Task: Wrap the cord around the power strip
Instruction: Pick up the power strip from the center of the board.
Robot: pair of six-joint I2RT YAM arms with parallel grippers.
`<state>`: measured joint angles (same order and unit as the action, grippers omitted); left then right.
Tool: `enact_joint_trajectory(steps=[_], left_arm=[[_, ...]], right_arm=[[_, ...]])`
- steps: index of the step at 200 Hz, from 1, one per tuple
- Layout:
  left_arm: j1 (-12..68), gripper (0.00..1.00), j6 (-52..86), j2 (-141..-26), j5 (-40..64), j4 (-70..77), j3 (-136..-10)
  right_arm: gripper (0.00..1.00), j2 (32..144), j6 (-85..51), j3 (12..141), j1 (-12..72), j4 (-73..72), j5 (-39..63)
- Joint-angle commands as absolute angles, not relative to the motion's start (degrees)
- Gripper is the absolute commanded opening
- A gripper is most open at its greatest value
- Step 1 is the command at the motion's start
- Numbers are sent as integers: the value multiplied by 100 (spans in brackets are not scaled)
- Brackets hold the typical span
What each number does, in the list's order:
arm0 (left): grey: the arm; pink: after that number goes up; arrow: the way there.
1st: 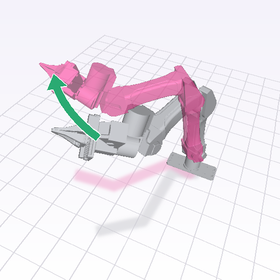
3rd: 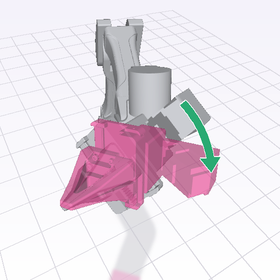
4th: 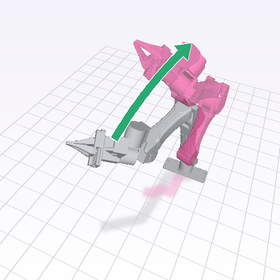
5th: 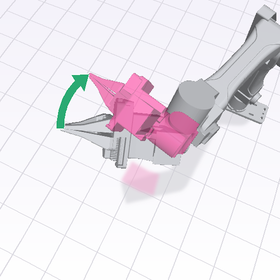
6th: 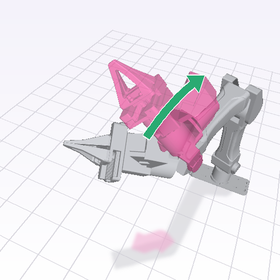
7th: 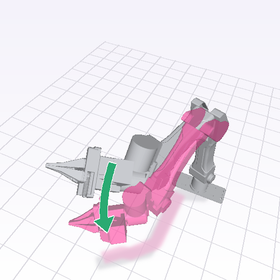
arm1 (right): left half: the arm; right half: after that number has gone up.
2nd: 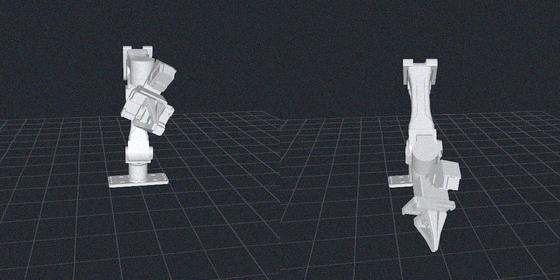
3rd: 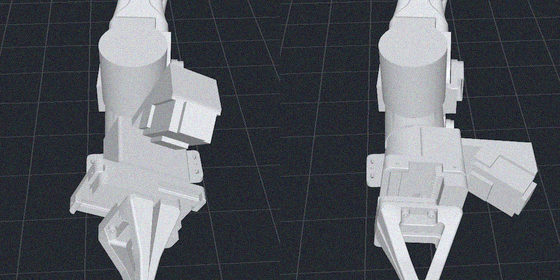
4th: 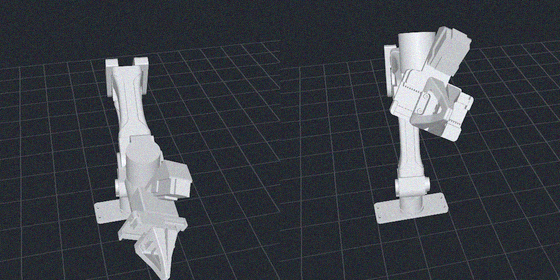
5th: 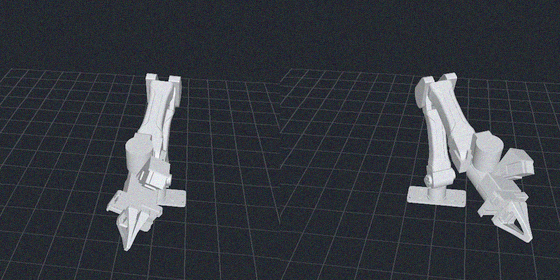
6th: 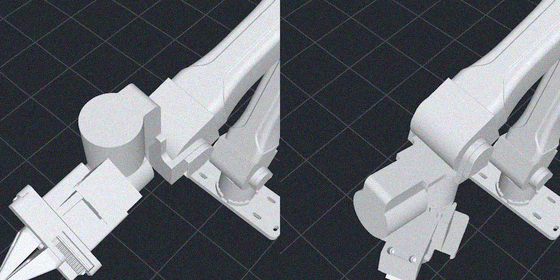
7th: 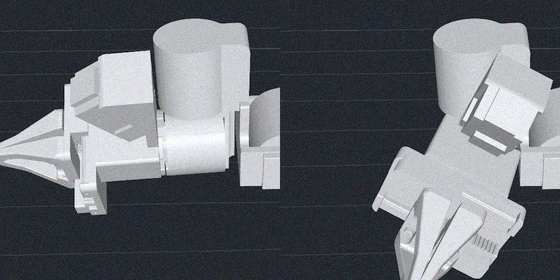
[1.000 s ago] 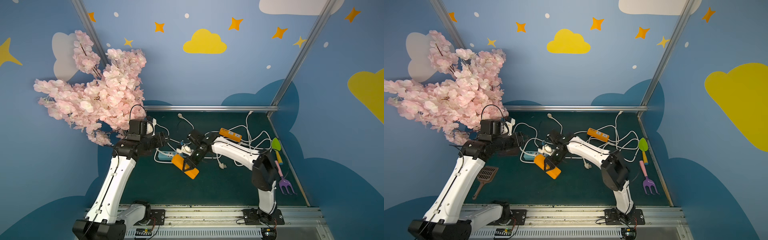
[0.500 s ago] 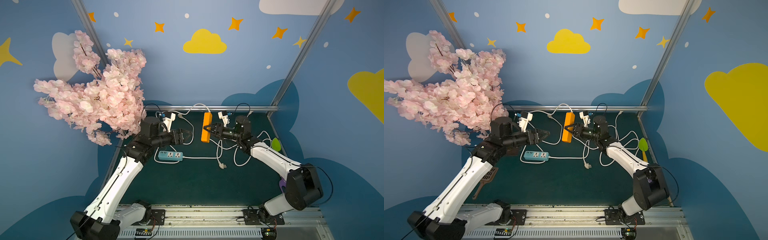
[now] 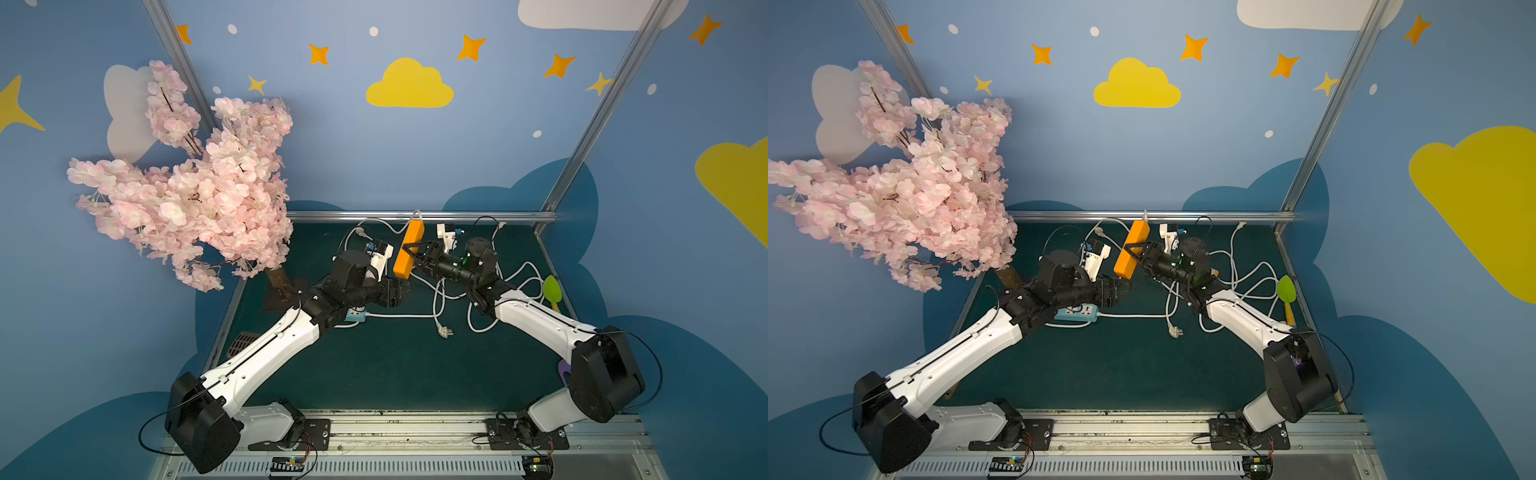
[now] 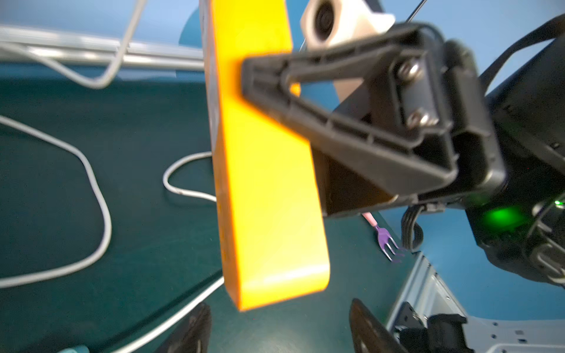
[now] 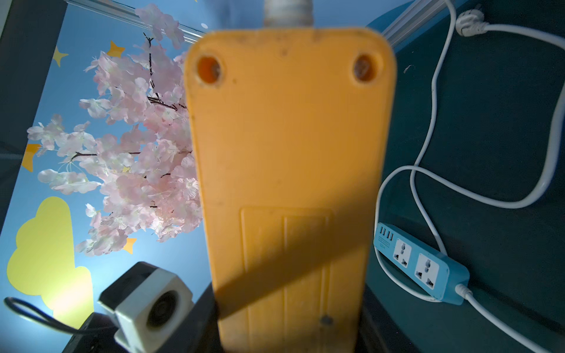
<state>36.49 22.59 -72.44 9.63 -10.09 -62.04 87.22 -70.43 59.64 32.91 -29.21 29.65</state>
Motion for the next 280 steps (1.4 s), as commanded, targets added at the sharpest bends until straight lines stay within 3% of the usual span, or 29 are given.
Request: enact_joint_trajectory(steps=[1,46,64,83,114,175,201,245,280], left_arm=[[3779,65,1696,-7129,391,-233,-5970],[3993,47,992,-7364,-12,-83,-5989],[4009,48,910,-7383,-211,48,-5935],[4011,58,888,-7333,-406,202,-5868],[4008,58,803,-7441,-458,457,-5852],[4004,18,492,-7515,-404,935,-5753],[4063,3,145,-7472,-369,1134,-5554],[4386,2,-1119,-7605,-1054,1922,-4923],[4887,3,-2706,-7996,-1866,2406,-4792]], right_arm=[[20,8588,-7239,5941,3382,-3420,2801],[20,8714,-7705,5964,3425,-3742,2894],[20,8710,-7704,5951,3481,-3702,2875],[20,8710,-7729,5907,3489,-3707,2865],[21,8769,-7800,5924,3524,-3796,2907],[23,8813,-7933,5867,3485,-3902,2969],[34,8789,-8049,5875,3413,-3822,2955],[77,8472,-7894,6069,3162,-2022,2700],[81,8611,-7210,7189,2870,1475,2634]])
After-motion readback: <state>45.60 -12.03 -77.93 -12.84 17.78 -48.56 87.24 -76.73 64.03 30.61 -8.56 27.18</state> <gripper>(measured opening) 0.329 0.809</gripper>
